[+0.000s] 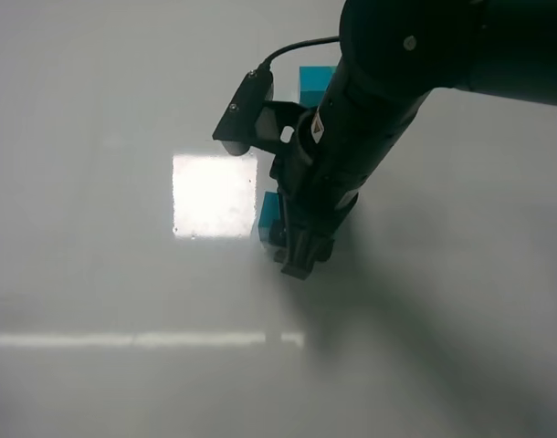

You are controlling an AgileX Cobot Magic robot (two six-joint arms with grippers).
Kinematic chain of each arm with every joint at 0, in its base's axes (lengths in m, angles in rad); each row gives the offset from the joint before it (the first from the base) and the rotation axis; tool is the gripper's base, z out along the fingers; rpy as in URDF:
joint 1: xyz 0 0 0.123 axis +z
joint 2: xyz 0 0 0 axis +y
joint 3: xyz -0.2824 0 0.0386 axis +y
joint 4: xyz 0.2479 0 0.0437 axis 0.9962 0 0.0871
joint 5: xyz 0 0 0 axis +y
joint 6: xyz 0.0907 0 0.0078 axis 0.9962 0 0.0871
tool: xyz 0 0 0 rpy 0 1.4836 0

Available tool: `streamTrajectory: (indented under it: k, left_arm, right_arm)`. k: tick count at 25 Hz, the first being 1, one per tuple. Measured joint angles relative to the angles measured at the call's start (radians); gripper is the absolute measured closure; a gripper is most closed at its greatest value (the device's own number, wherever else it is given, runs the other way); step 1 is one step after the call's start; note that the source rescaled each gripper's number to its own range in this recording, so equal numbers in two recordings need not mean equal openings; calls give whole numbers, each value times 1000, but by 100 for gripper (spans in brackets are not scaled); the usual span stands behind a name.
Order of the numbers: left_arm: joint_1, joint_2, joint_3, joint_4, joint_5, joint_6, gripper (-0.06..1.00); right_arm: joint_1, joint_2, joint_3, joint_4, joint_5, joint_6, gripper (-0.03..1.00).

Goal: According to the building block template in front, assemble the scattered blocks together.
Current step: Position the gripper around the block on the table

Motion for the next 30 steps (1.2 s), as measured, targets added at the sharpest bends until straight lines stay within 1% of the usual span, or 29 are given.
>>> streamTrajectory:
  k: [24, 30]
  left_arm:
    - [0, 0, 0, 0, 0, 0, 20]
    - [0, 0, 0, 0, -1, 0, 20]
  right_arm:
    - [0, 0, 0, -15, -14, 37, 44]
    - [0, 4, 0, -27, -13, 68, 44]
